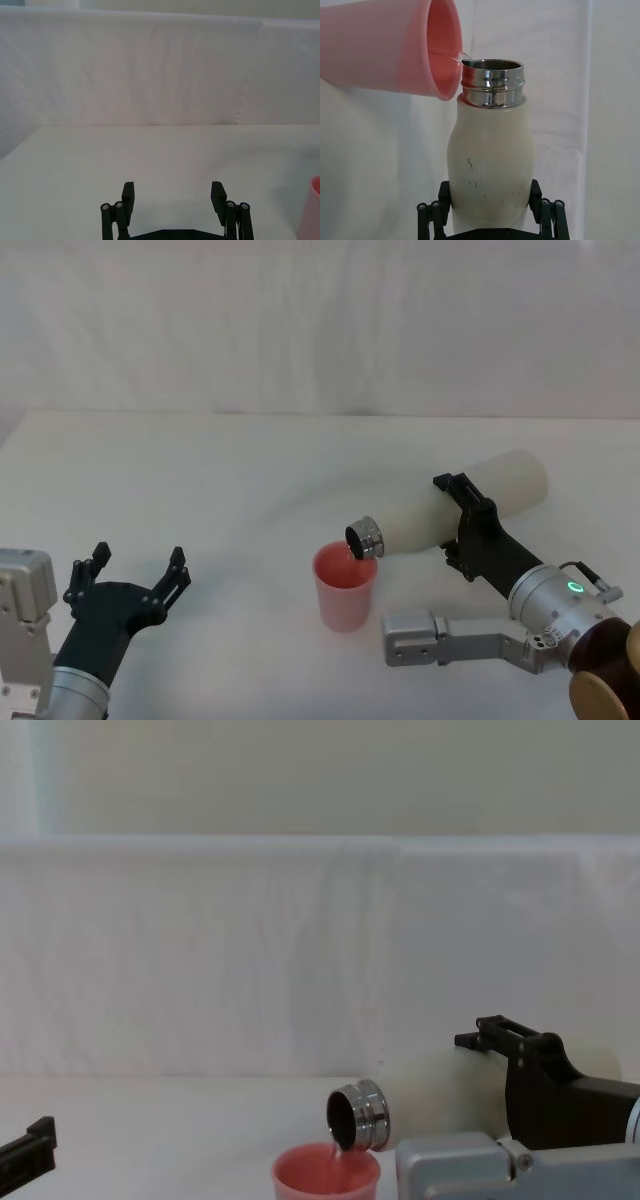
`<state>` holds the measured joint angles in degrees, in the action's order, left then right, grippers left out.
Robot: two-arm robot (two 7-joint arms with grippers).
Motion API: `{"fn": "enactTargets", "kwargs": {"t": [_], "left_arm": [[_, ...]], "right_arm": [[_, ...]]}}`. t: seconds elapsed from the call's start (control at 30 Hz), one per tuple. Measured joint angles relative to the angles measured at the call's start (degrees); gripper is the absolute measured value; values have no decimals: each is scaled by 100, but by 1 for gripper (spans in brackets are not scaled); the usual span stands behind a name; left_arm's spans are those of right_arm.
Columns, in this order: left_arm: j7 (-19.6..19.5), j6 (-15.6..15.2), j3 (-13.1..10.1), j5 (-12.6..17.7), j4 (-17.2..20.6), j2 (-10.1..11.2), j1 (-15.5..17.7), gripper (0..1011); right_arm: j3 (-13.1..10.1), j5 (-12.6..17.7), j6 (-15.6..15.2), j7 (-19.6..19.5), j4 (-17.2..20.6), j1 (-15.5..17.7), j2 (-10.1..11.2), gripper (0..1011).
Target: Grasp the thermos with one hand and pour water into the cup lid.
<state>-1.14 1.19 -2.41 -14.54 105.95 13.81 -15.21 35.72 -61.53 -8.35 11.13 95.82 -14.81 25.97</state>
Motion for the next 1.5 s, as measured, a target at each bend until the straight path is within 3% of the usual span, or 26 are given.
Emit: {"fn": "enactTargets", "kwargs": {"t": [0.53,0.77,1.03,1.13,1.17,1.5], "left_arm": [[0,0,0,0,0,0,0,1001],[0,0,0,0,0,0,0,1001],[0,0,0,0,0,0,0,1001],[0,0,0,0,0,0,0,1001],[0,0,0,0,0,0,0,1001],[0,0,0,0,0,0,0,1001]], "right_arm": [[-12,31,3,-2,-20,-1,-19,951],[-127,222,26,-87,-3,73,-65,951],[-529,923,169,-244,122,327,-203,951],[-765,1341,258,-274,202,472,-291,951],[-765,1341,258,-274,202,472,-291,951],[-1462,2750,503,-212,360,813,-699,951]]}}
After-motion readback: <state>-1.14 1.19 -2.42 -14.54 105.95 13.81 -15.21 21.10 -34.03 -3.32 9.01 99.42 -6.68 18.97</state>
